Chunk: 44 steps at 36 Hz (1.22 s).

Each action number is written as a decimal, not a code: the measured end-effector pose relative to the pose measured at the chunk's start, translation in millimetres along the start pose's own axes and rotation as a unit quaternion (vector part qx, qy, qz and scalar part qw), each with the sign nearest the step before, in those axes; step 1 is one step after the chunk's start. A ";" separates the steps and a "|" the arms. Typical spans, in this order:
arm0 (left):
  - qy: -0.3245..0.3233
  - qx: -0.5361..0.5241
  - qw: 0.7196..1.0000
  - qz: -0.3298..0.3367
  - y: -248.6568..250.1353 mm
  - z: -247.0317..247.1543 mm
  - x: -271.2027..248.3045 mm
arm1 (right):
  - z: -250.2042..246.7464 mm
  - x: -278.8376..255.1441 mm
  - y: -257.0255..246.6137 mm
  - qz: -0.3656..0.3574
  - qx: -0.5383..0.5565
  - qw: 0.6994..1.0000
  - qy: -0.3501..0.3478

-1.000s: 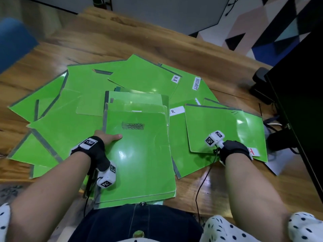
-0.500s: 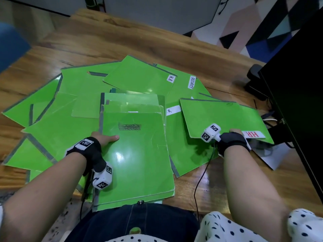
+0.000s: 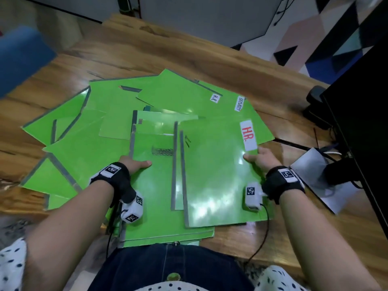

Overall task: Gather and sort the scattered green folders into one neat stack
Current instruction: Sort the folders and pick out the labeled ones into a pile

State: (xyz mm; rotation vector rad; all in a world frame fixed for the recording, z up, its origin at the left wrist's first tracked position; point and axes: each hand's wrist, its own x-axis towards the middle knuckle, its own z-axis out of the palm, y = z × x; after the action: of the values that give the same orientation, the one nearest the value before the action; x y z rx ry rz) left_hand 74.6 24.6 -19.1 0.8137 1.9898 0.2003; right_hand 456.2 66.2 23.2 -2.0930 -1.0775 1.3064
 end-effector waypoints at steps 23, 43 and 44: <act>-0.021 -0.102 0.993 -0.062 14.5 8.5 -18.9 | 108.3 -24.5 22.8 -0.055 -0.130 0.987 0.075; -0.058 -0.108 0.992 -0.041 13.0 -3.3 -32.2 | 127.2 -6.6 -15.5 -0.055 -0.206 0.977 0.025; -0.058 -0.110 0.991 -0.042 13.3 -3.0 -31.9 | 131.1 -9.6 -14.4 -0.063 -0.212 0.975 0.018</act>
State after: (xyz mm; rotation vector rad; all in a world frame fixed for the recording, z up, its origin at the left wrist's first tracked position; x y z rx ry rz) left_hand 88.9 15.6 11.2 0.5866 1.8493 0.3095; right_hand 331.6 62.9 -20.9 -2.2854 -1.5575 1.0393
